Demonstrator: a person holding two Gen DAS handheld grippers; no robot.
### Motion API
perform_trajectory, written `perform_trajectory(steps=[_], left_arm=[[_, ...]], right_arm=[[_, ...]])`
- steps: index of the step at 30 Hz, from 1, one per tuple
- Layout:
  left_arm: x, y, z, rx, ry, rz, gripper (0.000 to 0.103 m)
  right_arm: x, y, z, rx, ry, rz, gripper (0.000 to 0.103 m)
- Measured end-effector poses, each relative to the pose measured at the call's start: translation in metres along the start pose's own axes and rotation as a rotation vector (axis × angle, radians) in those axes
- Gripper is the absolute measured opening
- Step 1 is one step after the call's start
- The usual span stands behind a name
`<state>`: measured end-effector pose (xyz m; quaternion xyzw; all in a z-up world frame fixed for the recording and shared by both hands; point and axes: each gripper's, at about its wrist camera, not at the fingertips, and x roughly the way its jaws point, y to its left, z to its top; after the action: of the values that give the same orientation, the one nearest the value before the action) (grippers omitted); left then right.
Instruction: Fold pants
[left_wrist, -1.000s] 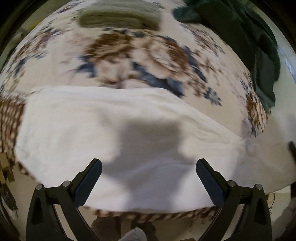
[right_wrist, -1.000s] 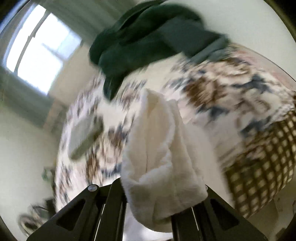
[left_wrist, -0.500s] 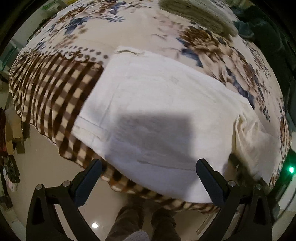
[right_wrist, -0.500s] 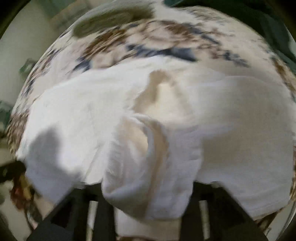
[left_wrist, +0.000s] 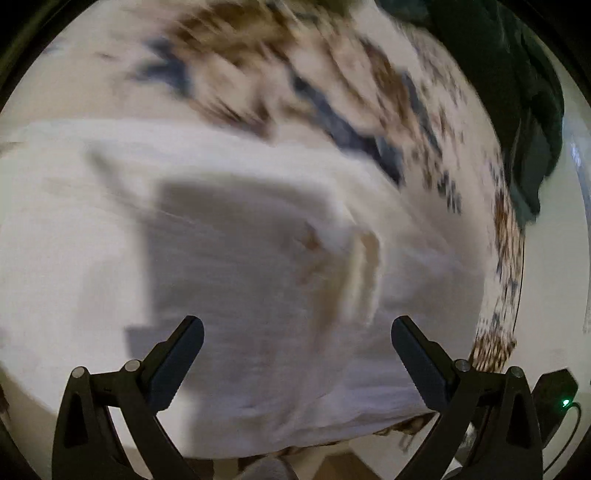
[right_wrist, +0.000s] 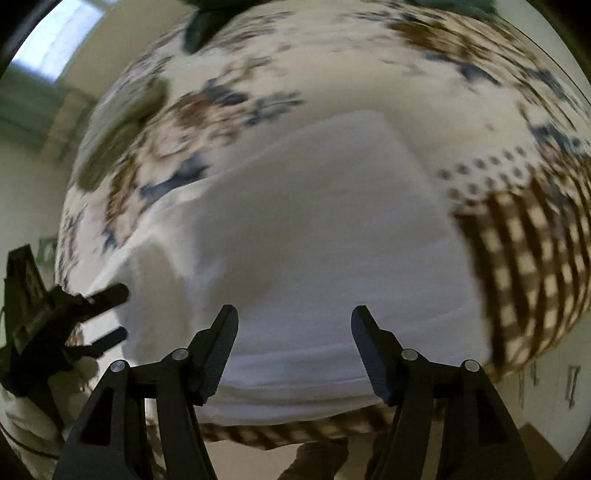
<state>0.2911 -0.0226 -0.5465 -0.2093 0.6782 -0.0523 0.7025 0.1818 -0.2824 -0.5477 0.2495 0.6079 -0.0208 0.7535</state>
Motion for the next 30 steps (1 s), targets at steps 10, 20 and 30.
perform_trajectory(steps=[10,20,30], left_arm=[[-0.005,-0.005,-0.031,0.094,-0.193,0.073,0.007],[0.007,0.039,-0.026,-0.122,-0.062,-0.062,0.013],[-0.057,0.020,-0.018,-0.153,-0.197,-0.059,0.066]], right_arm=[[0.007,-0.029,0.014,0.100,-0.007,0.026,0.066],[0.012,-0.014,0.021,0.021,0.059,-0.004,0.066],[0.015,0.035,0.015,-0.055,0.079,0.087,0.044]])
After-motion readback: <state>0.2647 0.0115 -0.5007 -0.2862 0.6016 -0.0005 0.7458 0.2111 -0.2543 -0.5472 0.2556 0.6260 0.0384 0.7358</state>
